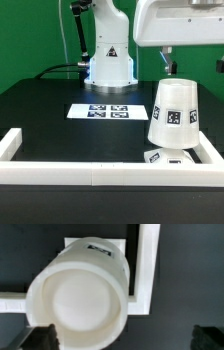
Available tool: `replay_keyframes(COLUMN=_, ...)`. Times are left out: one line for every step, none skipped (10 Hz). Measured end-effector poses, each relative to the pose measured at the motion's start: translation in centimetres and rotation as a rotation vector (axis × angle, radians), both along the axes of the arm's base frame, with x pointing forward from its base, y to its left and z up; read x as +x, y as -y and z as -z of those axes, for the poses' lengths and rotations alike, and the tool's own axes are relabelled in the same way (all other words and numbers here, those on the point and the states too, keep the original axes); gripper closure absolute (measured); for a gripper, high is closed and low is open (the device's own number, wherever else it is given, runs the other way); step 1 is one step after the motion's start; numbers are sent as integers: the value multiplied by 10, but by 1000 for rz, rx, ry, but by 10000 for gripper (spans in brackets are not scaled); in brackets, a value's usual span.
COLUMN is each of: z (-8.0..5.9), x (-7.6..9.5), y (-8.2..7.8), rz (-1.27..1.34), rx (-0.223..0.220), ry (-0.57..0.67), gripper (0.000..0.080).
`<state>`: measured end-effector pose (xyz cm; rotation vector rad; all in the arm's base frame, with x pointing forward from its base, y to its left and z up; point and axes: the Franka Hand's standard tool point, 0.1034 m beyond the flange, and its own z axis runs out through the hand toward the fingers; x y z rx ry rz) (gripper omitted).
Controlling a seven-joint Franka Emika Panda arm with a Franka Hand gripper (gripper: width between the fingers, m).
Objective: Assemble lamp
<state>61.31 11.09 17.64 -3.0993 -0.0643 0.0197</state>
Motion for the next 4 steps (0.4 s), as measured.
replay_keyframes(z=-4, x=-1, y=-1, rz=17, rx=1, ry=5, gripper=104)
replay_keyframes(z=-6, x=-2, y=-2, rz=34, rx=3, ry=13, gripper=104)
replay_keyframes(z=-5, x=-2, y=-2, rz=33, rx=3, ry=12, gripper=101)
replay_keyframes(z=-4, x=-2, y=-2, rz=33, rx=3, ry=12, gripper=101)
